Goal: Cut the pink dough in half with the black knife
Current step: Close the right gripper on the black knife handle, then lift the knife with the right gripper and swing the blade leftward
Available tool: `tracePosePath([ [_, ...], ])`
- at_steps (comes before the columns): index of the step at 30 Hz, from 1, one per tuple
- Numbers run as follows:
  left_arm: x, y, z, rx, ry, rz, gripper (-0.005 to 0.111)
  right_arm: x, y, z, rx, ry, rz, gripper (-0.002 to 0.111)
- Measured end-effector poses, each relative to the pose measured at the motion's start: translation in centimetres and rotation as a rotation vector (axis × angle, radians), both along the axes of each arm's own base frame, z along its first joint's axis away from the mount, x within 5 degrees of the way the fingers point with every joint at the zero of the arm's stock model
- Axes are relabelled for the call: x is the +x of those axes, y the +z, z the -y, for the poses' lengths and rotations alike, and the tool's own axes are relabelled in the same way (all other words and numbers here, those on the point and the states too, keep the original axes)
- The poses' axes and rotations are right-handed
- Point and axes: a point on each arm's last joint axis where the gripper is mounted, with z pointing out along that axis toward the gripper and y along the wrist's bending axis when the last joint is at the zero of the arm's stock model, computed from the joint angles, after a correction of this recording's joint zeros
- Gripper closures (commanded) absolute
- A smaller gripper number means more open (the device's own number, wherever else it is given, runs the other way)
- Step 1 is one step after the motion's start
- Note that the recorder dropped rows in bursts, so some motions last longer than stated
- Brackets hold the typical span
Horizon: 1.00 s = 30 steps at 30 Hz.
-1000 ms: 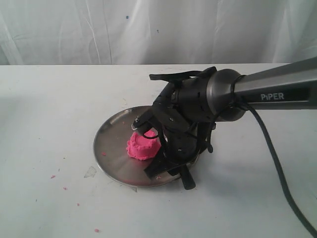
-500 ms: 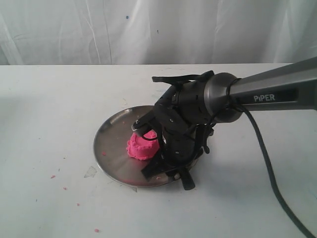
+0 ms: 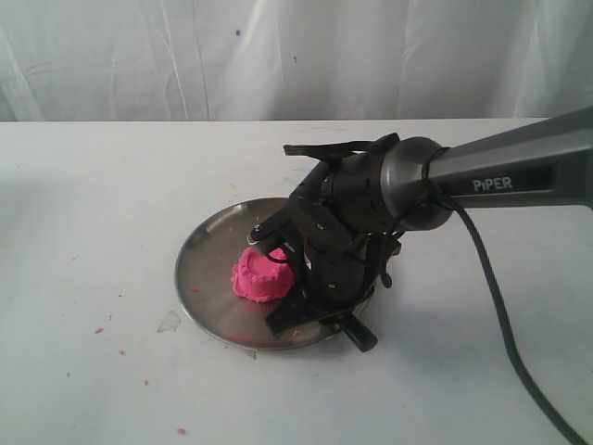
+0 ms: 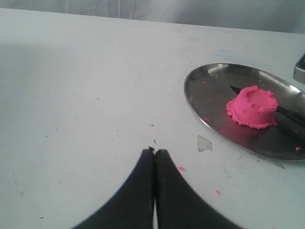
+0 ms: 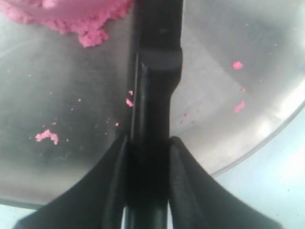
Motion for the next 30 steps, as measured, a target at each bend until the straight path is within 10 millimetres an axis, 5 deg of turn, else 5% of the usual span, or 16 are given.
tracePosePath([
  [10, 0.0, 0.0, 0.0, 0.000, 0.000, 0.000, 0.107, 0.3, 1.4, 1.2, -0.099, -0.051, 0.069, 0.091],
  [23, 0.0, 0.0, 0.0, 0.000, 0.000, 0.000, 0.107, -1.6, 11.9, 3.7, -0.029, 0.032, 0.264, 0.107],
  [30, 0.0, 0.0, 0.0, 0.000, 0.000, 0.000, 0.107, -3.8, 13.8, 3.5, 0.087, 0.173, 0.162, 0.108],
])
